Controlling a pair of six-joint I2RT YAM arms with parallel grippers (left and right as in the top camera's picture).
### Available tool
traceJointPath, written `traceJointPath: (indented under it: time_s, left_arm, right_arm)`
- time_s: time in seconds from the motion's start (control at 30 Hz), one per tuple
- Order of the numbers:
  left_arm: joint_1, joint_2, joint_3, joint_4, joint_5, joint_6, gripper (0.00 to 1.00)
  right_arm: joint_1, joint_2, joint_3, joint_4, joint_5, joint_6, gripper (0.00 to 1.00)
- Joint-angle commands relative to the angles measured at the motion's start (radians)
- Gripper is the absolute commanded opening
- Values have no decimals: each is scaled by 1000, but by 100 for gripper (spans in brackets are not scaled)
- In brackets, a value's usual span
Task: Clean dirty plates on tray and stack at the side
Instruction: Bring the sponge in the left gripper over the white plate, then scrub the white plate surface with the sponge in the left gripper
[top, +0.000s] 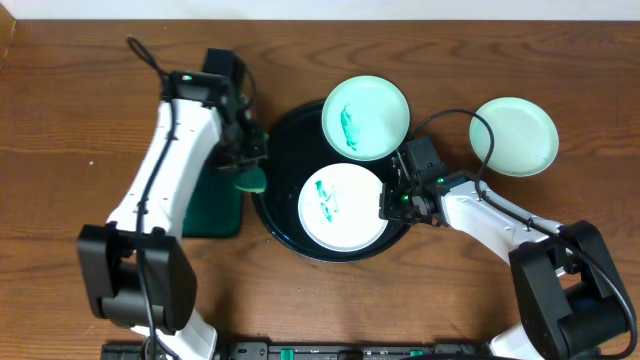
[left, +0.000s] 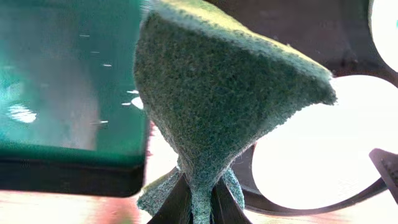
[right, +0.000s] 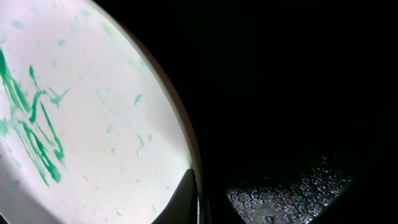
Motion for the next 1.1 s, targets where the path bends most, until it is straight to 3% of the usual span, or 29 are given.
traceJointPath:
  time_s: [0.0, 0.1, 0.5, 0.83, 1.07]
  left_arm:
    - [-85, 56, -27, 30, 50, -34, 7]
    - [-156, 108, -37, 70, 115, -50, 7]
    - [-365, 372, -37, 169, 137, -153, 7]
    - [-426, 408, -37, 320, 514, -107, 8]
    - [-434, 408, -37, 359, 580, -81, 7]
  right_arm:
    - [13, 67, -7, 26, 3, 13, 1]
    - [13, 67, -7, 34, 3, 16, 1]
    - [13, 67, -7, 21, -5, 16, 1]
    - [13, 67, -7, 13, -20, 16, 1]
    - [13, 67, -7, 2, -21, 16, 1]
